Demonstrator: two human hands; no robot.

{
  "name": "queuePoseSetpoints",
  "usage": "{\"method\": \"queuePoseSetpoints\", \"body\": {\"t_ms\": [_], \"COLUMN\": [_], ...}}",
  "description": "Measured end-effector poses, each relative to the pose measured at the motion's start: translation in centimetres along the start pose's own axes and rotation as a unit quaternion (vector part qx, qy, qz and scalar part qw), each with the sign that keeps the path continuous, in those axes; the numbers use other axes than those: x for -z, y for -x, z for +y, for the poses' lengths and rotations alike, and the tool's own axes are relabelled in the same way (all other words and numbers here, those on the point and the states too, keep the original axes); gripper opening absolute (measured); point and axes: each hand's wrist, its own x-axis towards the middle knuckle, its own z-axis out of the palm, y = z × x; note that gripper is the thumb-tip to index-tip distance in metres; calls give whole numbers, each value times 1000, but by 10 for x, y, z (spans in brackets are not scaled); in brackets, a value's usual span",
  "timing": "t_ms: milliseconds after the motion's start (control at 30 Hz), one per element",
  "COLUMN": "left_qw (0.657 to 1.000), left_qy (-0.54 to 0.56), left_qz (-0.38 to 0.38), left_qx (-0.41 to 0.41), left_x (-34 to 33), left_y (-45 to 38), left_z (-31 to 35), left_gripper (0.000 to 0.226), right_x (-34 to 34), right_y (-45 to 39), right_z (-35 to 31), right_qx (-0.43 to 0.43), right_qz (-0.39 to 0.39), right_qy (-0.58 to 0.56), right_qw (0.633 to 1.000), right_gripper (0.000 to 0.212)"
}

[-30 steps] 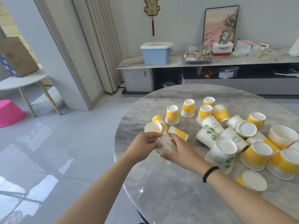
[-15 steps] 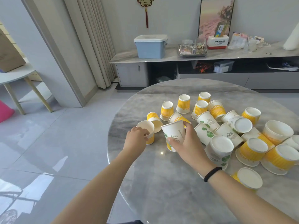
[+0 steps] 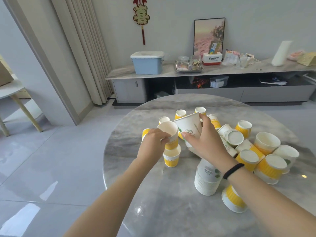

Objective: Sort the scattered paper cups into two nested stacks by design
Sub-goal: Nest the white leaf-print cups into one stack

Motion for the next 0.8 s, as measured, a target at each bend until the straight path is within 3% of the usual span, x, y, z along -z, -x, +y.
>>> {"method": "queuePoseSetpoints", "body": {"t_ms": [267,433,600,700,800], "left_qw": [967,988,994,980,956], "left_qy": [-128,-79,75,158,246], "left_qz": [-216,-131,-52,-51,-95], "left_qx": [33,19,52,111,129], "left_x": [-38,-28,-16,-17,-25], "left_y": [5,10,12,13,17], "left_z": [-11,4,39,59,70], "left_gripper": [25,32,27,29,29], "right_x": [39,72,101,95,88], "right_y": [11,22,23,23,20], "right_z": [11,8,-3,-12,-26], "right_qx": [-31,-30,-5,3,58], "right_qz": [34,13,-32,-98,-125], "right_qy": [7,54,198,316,404], "right_qw": [999,998,980,944,904], "right_gripper": [69,57,47,55,49]}}
